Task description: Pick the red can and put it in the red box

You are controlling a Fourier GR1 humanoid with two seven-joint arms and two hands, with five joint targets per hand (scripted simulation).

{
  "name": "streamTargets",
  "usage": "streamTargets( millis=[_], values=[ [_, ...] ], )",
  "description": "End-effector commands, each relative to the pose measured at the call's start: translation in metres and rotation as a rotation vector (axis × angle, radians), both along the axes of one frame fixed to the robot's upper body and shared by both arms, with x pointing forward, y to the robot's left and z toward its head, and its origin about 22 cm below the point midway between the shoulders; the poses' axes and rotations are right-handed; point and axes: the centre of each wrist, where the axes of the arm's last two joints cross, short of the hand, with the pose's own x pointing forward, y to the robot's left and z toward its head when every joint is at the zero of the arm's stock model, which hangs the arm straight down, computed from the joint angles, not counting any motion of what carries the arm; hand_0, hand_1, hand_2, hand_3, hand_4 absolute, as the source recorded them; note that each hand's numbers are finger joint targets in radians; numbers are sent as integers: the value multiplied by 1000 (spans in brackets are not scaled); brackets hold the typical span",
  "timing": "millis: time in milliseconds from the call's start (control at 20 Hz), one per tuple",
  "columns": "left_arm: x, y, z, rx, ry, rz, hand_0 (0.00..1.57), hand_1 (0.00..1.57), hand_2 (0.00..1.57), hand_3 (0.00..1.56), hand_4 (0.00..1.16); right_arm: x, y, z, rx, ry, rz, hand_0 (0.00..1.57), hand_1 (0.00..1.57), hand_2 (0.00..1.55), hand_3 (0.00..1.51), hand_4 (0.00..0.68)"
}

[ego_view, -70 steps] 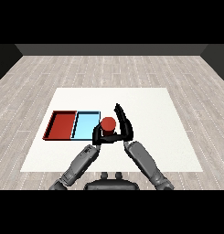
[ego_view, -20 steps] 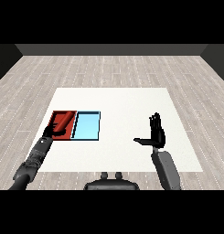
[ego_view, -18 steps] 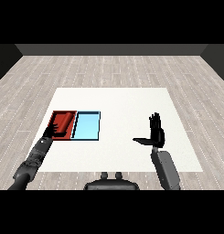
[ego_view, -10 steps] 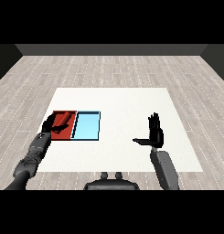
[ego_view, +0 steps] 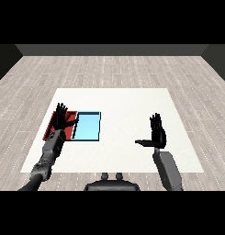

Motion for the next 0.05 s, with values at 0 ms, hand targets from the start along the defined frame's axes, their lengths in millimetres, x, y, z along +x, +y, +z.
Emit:
streamTargets(
  millis=[0],
  values=[
    [-22, -40, -22, -126, -156, -106, 0, 0, 0, 0, 0, -3, 2, -5, -27, -14, 27, 0, 0, 0, 0, 0]
  ],
)
